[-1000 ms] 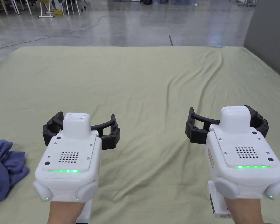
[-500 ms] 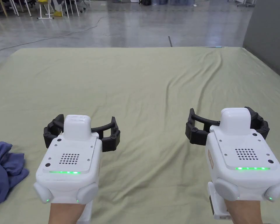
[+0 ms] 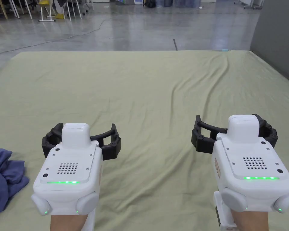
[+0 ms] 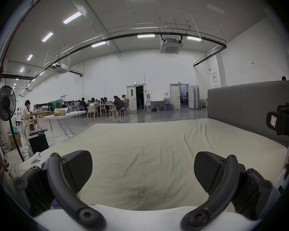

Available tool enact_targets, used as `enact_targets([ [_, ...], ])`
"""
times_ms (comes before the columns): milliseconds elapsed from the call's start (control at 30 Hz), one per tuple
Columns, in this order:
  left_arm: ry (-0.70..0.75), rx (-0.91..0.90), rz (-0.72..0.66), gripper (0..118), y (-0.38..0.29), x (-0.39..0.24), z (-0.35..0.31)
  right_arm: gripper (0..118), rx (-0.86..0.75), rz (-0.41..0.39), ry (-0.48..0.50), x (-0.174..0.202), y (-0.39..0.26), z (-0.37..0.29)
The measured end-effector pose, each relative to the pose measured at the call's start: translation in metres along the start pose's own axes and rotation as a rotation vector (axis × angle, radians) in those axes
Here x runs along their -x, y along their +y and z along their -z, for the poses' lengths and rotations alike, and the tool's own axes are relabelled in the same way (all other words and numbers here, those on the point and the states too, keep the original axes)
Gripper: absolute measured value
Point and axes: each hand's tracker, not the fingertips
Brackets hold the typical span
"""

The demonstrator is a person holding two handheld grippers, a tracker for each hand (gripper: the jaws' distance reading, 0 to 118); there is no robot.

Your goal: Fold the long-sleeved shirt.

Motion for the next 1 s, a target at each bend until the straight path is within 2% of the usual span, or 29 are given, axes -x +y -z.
enact_targets([
  [33,-0.007,0.005,-0.007,116,0.000,0.000,-0.001,118,0.005,0.001,-0.001,0.000,0.001,-0.001],
  [67,-0.034,-0.009,-0.018,94,-0.001,0.000,-0.004,112,0.003,0.005,0.004,0.001,0.001,-0.002],
  [100,-0.028,-0.013,-0.016,49,-0.002,0.000,-0.004,88,-0.001,0.012,0.003,0.001,0.001,-0.003],
  [133,-0.021,-0.010,-0.013,2,-0.003,-0.002,-0.005,19,-0.008,0.017,0.000,0.002,0.001,-0.004],
  [167,0.036,0.009,0.016,2,-0.003,-0.005,-0.004,3,-0.004,-0.001,-0.010,0.003,0.000,-0.002],
  [200,-0.004,0.008,-0.003,2,-0.002,-0.004,-0.005,3,0.003,-0.037,-0.049,0.004,0.000,-0.002],
  [233,-0.064,0.028,-0.032,2,-0.002,-0.002,-0.004,3,0.002,-0.015,-0.013,0.002,-0.001,-0.004],
  [267,-0.064,0.029,-0.040,2,-0.003,-0.002,-0.004,3,0.015,0.005,0.039,0.000,-0.001,-0.005],
  [367,-0.046,0.019,-0.036,1,-0.005,-0.003,-0.005,3,0.007,-0.001,0.003,0.002,-0.002,-0.007],
  [500,-0.002,0.034,-0.032,1,-0.003,0.011,-0.005,3,0.032,0.019,0.030,0.018,0.004,-0.002],
  [633,0.142,0.017,-0.059,1,0.002,0.057,-0.021,3,0.023,0.036,0.161,0.073,0.011,0.008],
  [800,0.333,0.031,-0.044,1,0.005,0.128,-0.058,3,0.084,0.106,0.407,0.163,0.017,0.014],
  [900,0.414,0.033,-0.062,1,0.003,0.156,-0.078,3,0.068,0.094,0.468,0.203,0.018,0.006],
  [1000,0.433,0.060,-0.105,1,-0.001,0.173,-0.086,3,0.074,0.071,0.520,0.224,0.018,0.002],
])
